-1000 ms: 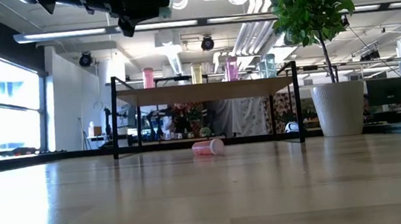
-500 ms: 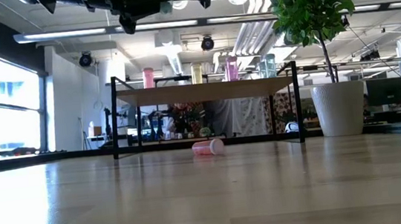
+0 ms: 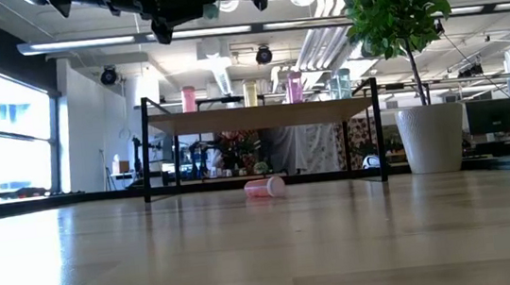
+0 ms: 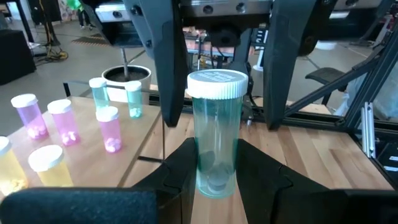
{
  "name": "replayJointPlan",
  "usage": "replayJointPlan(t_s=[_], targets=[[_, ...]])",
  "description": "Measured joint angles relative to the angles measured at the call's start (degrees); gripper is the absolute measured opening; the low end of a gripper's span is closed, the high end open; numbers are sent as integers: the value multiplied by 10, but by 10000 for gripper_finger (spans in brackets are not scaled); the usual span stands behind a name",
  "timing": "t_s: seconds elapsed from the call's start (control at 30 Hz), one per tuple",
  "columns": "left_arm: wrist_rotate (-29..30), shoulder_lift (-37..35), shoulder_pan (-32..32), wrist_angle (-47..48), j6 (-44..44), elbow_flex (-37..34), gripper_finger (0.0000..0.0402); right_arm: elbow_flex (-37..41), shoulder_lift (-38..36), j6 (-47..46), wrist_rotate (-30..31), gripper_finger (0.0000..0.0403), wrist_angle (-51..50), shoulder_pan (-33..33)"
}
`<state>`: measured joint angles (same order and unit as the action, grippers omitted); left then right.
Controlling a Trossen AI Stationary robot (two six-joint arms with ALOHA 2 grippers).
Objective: Pick and place medicine bottles onto shelf by color
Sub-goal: Put the blue pill bottle on the shelf aligned with the blue pill bottles
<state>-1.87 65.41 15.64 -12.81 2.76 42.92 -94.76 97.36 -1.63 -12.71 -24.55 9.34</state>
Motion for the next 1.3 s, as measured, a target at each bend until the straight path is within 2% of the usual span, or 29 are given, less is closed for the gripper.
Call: replayJointPlan(t_s=[0.23,0.63,1.0,1.3], targets=[[3,0,0,30,0,0,87,0,0,-12,0,193,-13,0],[6,0,0,25,0,0,87,0,0,-31,7,189,-18,0],[6,0,0,25,0,0,87,0,0,-37,6,117,-22,0],[6,0,0,26,0,0,89,0,0,-39,2,104,-26,0]])
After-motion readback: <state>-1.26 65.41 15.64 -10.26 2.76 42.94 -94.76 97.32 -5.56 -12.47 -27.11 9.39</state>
